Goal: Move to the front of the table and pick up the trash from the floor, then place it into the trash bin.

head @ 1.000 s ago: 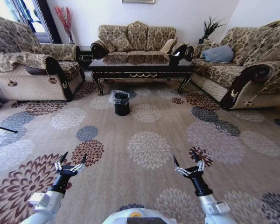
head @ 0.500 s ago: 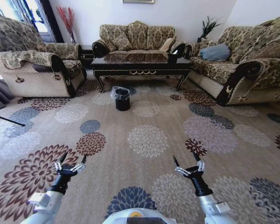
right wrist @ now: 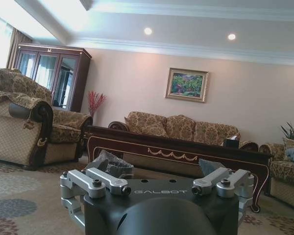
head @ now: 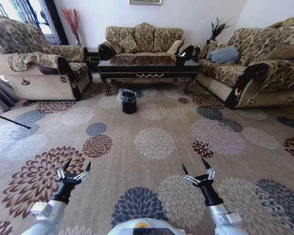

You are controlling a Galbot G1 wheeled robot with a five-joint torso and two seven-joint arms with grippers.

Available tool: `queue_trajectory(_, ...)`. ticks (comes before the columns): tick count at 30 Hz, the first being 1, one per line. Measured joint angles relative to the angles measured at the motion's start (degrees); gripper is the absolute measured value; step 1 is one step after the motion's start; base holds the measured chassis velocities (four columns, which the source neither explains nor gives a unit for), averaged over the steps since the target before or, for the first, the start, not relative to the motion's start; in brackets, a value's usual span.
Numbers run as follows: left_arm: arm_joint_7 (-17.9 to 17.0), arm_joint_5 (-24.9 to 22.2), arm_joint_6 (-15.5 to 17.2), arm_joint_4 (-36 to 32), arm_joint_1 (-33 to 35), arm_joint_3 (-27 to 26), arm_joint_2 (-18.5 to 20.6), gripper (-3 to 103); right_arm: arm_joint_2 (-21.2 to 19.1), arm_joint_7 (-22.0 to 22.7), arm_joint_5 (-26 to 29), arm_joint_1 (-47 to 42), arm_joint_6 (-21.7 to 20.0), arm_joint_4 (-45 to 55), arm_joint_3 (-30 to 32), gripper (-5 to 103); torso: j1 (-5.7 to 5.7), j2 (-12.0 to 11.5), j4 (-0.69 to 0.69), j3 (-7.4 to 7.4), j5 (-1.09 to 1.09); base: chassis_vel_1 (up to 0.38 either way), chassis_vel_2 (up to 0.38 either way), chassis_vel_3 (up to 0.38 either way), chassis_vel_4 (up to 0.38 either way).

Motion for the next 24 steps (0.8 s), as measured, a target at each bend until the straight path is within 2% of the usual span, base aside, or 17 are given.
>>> queue_trajectory(11, 0.0, 0.0, 0.0, 0.0, 0.0, 0.0, 0.0, 100, 0.0, 0.0, 0.0, 0.0, 0.0, 0.0, 0.0, 100, 0.03, 0.2, 0.0, 0.12, 0.0, 0.0, 0.0, 0.0, 0.0)
queue_trajectory(17, 0.0, 0.0, 0.0, 0.0, 0.0, 0.0, 0.0, 100, 0.0, 0.0, 0.0, 0.0, 0.0, 0.0, 0.0, 100, 0.17, 1.0, -0.01, 0.83, 0.0, 0.0, 0.0, 0.0, 0.0)
queue_trajectory(20, 0.0, 0.0, 0.0, 0.0, 0.0, 0.0, 0.0, 100, 0.0, 0.0, 0.0, 0.0, 0.0, 0.0, 0.0, 100, 0.03, 2.3, -0.01, 2.23, 0.0, 0.0, 0.0, 0.0, 0.0)
queue_trajectory(24, 0.0, 0.0, 0.0, 0.0, 0.0, 0.0, 0.0, 100, 0.0, 0.0, 0.0, 0.0, 0.0, 0.0, 0.0, 100, -0.02, 3.1, -0.01, 3.11, 0.0, 0.0, 0.0, 0.0, 0.0)
